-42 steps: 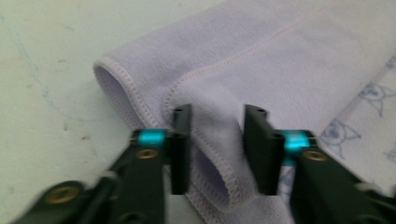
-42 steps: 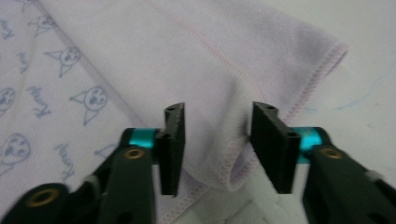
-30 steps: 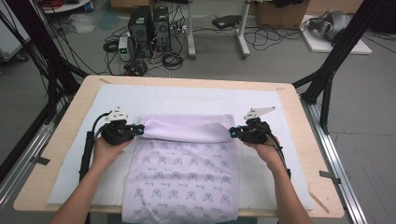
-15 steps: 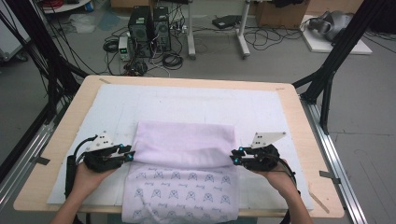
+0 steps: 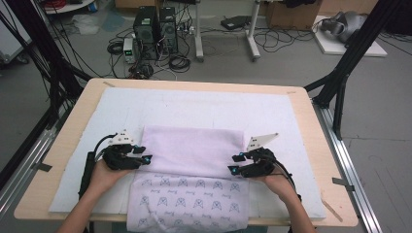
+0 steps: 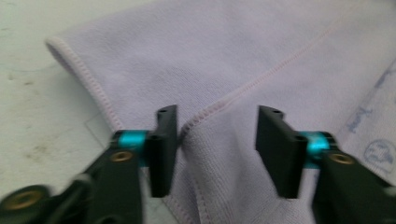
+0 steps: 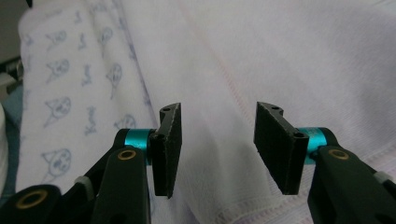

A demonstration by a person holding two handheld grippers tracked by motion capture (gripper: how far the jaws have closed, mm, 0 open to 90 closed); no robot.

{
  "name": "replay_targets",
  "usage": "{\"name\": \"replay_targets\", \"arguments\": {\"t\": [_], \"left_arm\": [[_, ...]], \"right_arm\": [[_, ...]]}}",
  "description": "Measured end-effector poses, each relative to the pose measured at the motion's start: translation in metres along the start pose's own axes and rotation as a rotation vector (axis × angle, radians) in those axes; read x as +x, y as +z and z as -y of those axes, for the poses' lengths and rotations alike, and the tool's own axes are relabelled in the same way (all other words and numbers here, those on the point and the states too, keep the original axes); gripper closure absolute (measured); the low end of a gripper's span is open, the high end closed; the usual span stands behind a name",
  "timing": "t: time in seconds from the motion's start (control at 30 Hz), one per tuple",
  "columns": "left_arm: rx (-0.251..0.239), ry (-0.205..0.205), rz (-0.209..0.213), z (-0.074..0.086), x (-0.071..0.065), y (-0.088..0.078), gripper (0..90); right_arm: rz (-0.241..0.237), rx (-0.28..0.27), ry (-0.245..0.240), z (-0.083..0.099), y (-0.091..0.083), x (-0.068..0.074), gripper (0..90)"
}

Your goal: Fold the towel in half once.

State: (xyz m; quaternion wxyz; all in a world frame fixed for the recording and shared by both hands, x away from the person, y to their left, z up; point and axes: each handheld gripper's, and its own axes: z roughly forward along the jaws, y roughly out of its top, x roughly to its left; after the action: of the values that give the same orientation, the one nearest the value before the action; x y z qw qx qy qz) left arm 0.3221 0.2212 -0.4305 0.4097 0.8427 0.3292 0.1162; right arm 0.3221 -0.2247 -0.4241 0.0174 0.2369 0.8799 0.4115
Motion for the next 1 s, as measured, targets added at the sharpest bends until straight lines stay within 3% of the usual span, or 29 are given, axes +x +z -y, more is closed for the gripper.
{"name": "replay_targets", "arguments": {"t": [0.03,0.1,0.27,0.4,0.57,0.63,0.7,0.8,1.0], "left_arm": [[-0.006,0.015,0.003,0.0,-0.002,0.0,73.3],[-0.02,0.032,0.012,0.0,-0.006,-0.004,83.3],[-0.079,0.052,0.005,-0.001,-0.014,-0.02,84.5],[-0.142,0.061,0.005,0.001,-0.022,-0.036,84.2],[-0.165,0.076,0.012,0.011,-0.03,-0.051,84.3],[-0.152,0.094,0.015,0.017,-0.034,-0.053,84.1],[-0.112,0.084,0.021,0.022,-0.034,-0.05,79.7],[-0.101,0.044,0.025,0.023,-0.03,-0.046,63.3],[-0.077,-0.001,0.027,0.016,-0.019,-0.035,48.5]], "right_arm": [[0.002,0.019,0.0,0.0,0.001,0.001,56.4],[-0.019,0.033,-0.011,0.001,0.002,0.002,67.0],[-0.02,0.035,-0.033,0.001,-0.002,0.007,82.3],[-0.003,-0.029,-0.044,0.0,-0.015,0.012,85.8],[0.011,-0.071,-0.068,0.004,-0.035,0.022,88.6],[0.015,-0.086,-0.069,0.007,-0.042,0.026,87.2],[0.037,-0.067,-0.074,0.007,-0.041,0.026,73.3],[0.06,-0.031,-0.041,0.004,-0.03,0.018,65.9],[0.087,-0.014,-0.002,-0.006,-0.008,0.0,56.2]]}}
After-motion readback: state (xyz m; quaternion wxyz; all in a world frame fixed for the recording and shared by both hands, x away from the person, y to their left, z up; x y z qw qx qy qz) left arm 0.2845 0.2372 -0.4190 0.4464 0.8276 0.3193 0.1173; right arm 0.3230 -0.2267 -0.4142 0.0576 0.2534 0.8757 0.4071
